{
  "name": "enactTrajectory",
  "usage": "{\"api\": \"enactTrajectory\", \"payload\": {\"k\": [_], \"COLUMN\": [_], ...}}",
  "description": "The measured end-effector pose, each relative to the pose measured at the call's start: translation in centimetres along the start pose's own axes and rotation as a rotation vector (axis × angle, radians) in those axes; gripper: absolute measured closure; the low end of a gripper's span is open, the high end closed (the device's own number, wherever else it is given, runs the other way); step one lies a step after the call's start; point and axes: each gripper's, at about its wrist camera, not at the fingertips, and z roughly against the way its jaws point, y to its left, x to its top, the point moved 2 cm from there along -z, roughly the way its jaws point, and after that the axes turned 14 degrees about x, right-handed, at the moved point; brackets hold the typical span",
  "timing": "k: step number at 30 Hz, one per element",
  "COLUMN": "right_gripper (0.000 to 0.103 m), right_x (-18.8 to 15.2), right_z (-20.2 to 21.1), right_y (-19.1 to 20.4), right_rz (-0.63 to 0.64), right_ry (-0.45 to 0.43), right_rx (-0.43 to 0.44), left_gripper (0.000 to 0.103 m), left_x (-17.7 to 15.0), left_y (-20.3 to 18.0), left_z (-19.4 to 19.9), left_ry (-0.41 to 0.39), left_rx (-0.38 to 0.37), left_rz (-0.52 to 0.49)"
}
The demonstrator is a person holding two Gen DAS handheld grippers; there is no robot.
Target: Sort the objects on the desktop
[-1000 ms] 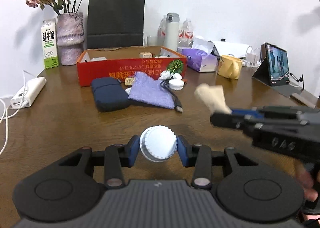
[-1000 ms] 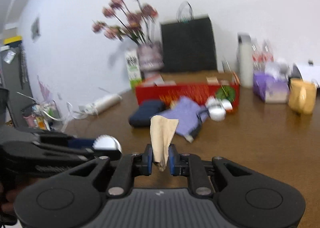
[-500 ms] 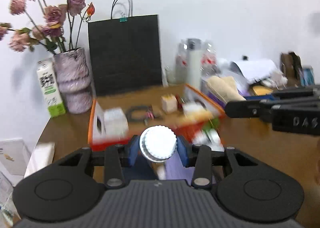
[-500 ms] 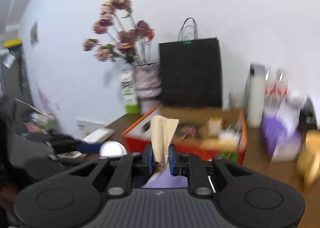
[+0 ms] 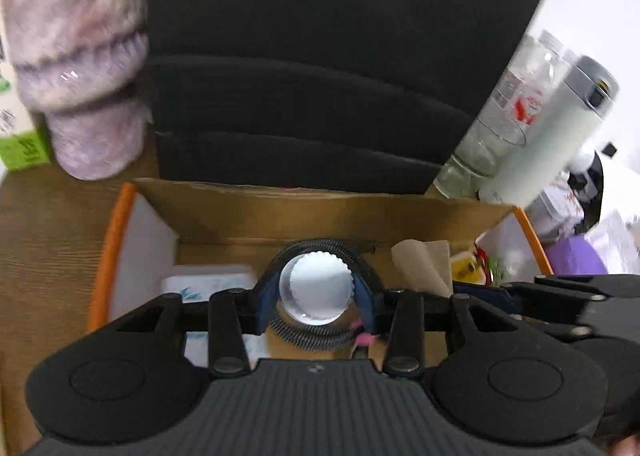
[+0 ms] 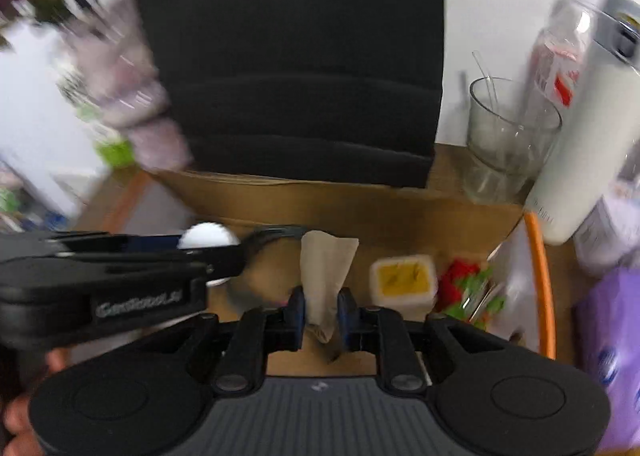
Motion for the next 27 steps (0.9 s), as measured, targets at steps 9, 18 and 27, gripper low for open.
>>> {"api": "enactTrajectory", "payload": {"k": [9,18,27], "right_gripper": [0.061,0.049,0.030], "right_x": [-0.1,-7.4,-22.5], "right_z": [2.1,10.3,17.5], "right_y": [0.8,2.6,5.6], "right_rz": [0.054,0.083,0.075], "right_ry": [-0.050,-0.141,-0.243], "right_rx": [-0.045,0.000,0.114], "left_gripper": [0.036,0.025,0.013], "left_x": [-0.8,-14.4,-27.5], "left_y": [1.4,3.6,2.8], "left_z": [4.4,13.1,21.1], "left_ry": [-0.086,-0.158,-0.291], "left_rx": [0.043,0.049,-0.015], "left_rz": [0.029,0.132,0.012]}}
